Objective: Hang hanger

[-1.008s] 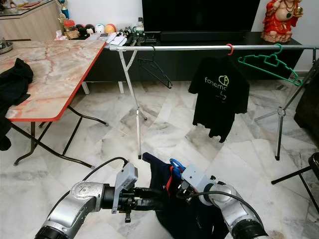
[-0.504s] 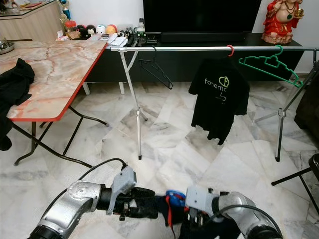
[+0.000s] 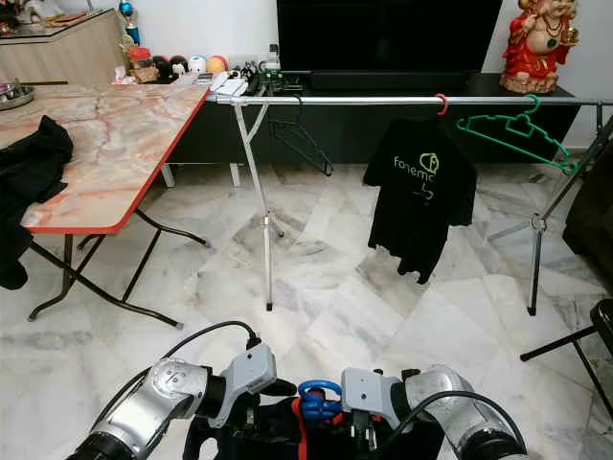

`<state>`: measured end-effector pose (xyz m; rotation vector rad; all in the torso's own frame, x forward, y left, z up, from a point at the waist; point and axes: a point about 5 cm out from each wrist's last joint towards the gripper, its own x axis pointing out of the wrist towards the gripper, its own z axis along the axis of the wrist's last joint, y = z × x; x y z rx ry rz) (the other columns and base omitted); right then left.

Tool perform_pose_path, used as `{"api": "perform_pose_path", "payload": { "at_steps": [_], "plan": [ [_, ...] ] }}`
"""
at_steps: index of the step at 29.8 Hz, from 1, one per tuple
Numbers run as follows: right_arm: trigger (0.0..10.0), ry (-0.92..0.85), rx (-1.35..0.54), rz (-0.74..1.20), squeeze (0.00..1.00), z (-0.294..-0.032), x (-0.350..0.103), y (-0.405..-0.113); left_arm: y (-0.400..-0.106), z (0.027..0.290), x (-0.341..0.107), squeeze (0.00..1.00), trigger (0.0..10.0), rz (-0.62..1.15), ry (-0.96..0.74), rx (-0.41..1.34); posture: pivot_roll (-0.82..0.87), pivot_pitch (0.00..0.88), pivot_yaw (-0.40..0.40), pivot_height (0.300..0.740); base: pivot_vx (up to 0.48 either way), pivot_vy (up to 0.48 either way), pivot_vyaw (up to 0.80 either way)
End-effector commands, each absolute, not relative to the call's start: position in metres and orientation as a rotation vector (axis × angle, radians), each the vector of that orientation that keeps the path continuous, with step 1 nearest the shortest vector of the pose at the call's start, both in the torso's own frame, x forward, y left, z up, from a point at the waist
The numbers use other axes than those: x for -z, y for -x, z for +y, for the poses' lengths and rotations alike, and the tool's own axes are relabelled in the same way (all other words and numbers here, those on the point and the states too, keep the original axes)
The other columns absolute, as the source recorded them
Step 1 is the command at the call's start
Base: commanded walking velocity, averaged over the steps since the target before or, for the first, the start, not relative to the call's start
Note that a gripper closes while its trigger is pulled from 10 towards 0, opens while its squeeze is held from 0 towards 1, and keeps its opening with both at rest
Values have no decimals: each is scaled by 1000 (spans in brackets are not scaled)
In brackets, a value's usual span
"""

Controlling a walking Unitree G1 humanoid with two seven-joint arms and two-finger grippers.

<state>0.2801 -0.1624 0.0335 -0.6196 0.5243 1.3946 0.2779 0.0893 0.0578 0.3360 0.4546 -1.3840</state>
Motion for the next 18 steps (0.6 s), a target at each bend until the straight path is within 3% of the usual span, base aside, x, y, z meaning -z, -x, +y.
{"api": "perform_pose_path", "payload": {
  "at_steps": [1,13,15,16,18],
  "plan": [
    [0,598,-1401,444,0,-157,-44,-286,-278,87,-57,0,10000,454,-352,1401,55,14,-2,740,0,0,0],
    [0,521,-1424,394,0,-151,-52,-289,-283,81,-56,0,10000,444,-296,1394,53,35,-6,740,0,0,0],
    [0,515,-1428,388,0,-150,-53,-289,-284,81,-56,0,4196,438,-276,1393,55,38,-6,740,0,0,0],
    [0,514,-1426,386,0,-150,-53,-289,-284,81,-56,0,0,437,-272,1392,55,38,-6,740,0,0,0],
    [0,510,-1426,384,0,-150,-53,-290,-284,81,-56,0,0,435,-266,1392,55,41,-6,740,0,0,0]
  ]
}}
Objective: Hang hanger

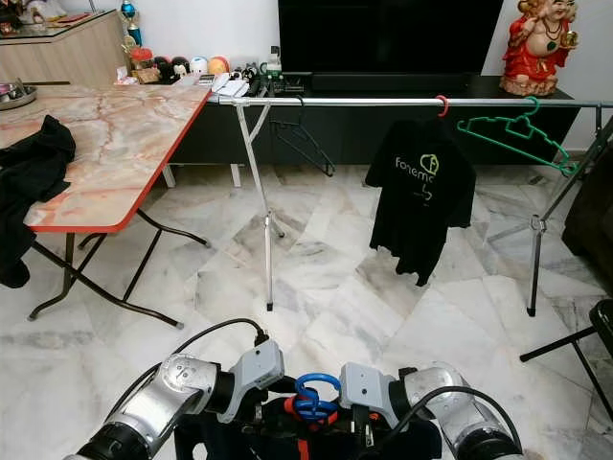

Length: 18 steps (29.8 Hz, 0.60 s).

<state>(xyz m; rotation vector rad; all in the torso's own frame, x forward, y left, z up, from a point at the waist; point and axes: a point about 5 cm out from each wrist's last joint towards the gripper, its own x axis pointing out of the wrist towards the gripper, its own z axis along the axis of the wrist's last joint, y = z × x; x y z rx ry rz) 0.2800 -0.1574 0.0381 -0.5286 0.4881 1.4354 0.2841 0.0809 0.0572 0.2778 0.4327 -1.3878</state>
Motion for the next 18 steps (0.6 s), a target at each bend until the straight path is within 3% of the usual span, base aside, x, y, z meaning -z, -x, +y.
{"api": "perform_pose_path", "payload": {
  "at_steps": [1,18],
  "plan": [
    [0,505,-1424,382,0,-150,-53,-290,-284,81,-56,0,0,435,-262,1391,56,42,-5,740,0,0,0],
    [0,471,-1350,355,0,-152,-59,-297,-285,82,-56,0,0,433,-242,1395,54,56,4,740,0,0,0]
  ]
}}
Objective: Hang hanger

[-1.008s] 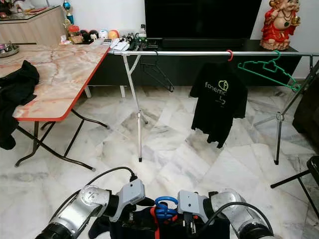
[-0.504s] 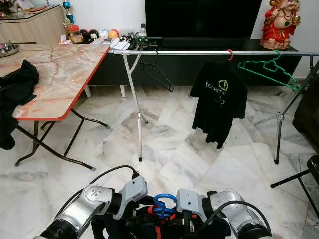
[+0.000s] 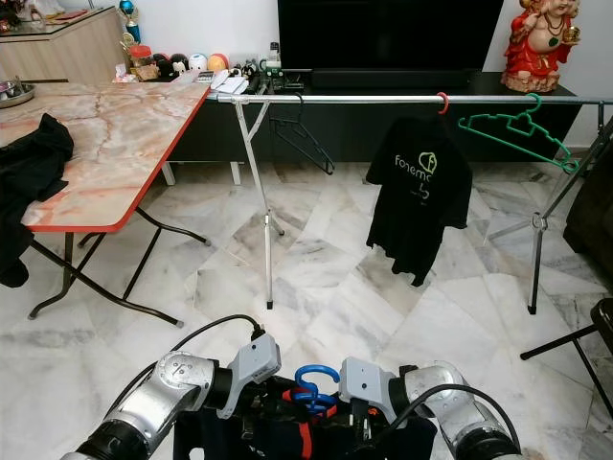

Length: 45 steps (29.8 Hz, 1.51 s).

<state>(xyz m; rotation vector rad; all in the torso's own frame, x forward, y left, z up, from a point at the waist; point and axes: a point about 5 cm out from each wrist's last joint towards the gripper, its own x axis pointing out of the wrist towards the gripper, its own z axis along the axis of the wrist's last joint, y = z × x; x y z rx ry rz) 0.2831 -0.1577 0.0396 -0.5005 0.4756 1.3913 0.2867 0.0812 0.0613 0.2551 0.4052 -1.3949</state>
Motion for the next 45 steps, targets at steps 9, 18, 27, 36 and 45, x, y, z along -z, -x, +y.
{"api": "perform_pose_path", "payload": {
  "at_steps": [9,18,27,36,45],
  "plan": [
    [0,459,-1343,350,0,-152,-60,-298,-285,82,-56,0,0,433,-242,1402,55,60,7,740,0,0,0],
    [0,459,-1325,348,0,-154,-61,-300,-284,82,-56,0,0,432,-234,1403,53,60,6,740,0,0,0],
    [10000,454,-1278,338,455,-153,-61,-303,-285,81,-57,0,0,426,-233,1400,52,62,4,740,0,0,0],
    [10000,457,-1281,345,1000,-158,-64,-304,-287,81,-57,0,0,413,-224,1373,41,61,10,740,0,0,0],
    [10000,475,-1284,372,1000,-167,-65,-303,-292,84,-56,0,0,416,-273,1332,37,61,16,740,0,0,0]
  ]
}}
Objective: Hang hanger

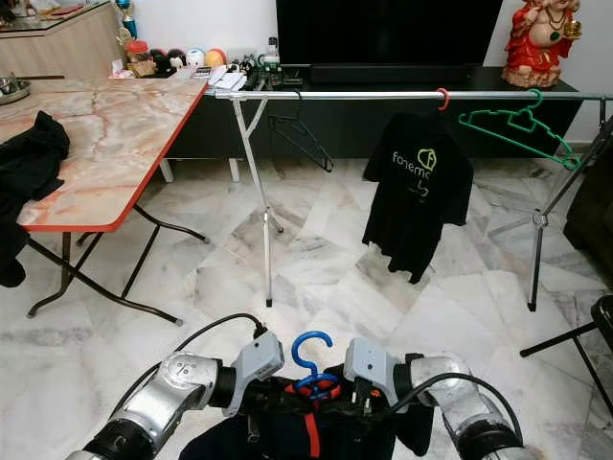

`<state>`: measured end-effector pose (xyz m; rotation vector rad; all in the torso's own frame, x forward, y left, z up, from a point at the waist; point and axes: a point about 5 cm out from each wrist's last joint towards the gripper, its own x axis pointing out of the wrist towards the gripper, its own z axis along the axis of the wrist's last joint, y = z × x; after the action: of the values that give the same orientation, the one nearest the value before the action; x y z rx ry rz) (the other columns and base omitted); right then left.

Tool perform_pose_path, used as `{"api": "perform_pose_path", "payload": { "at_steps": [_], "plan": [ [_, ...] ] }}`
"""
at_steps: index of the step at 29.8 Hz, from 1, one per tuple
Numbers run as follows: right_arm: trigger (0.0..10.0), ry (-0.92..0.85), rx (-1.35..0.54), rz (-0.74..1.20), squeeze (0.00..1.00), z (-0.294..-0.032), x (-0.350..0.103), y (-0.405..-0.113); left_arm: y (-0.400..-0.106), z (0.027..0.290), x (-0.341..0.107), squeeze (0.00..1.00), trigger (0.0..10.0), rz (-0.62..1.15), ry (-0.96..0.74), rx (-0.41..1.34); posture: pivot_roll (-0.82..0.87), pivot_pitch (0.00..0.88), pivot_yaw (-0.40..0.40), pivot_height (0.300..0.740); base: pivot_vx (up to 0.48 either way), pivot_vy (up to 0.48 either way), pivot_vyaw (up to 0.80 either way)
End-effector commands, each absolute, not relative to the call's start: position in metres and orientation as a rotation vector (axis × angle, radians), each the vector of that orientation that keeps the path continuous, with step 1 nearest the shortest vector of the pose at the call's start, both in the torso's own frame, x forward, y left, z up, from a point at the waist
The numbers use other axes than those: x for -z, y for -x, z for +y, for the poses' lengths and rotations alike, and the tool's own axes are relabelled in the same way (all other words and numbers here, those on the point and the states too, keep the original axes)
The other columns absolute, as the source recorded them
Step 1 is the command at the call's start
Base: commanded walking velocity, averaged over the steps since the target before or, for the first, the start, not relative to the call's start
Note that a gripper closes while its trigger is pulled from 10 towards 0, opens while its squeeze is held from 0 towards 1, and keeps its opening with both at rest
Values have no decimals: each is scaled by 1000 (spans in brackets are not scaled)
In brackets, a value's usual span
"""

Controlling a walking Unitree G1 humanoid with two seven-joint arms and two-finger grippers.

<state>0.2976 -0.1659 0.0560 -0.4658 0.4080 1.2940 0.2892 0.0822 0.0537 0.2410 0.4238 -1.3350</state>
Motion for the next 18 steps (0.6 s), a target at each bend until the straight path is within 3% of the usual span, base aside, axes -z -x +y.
{"api": "perform_pose_path", "payload": {
  "at_steps": [1,5,12,17,18],
  "plan": [
    [10000,486,-1287,380,1000,-168,-65,-303,-293,85,-55,0,0,418,-291,1315,35,63,18,740,0,0,0],
    [10000,517,-1288,399,1000,-174,-66,-303,-298,92,-49,0,0,426,-386,1227,31,65,18,740,0,0,0],
    [10000,517,-1274,402,1000,-178,-67,-303,-300,92,-46,0,0,407,-386,1165,29,57,20,740,0,0,0],
    [10000,564,-1133,356,1000,-187,-71,-310,-307,98,-43,0,0,360,-409,1016,25,23,21,740,0,0,0],
    [10000,511,-935,317,745,-194,-73,-319,-311,104,-43,0,0,321,-406,905,20,0,31,740,0,0,0]
  ]
}}
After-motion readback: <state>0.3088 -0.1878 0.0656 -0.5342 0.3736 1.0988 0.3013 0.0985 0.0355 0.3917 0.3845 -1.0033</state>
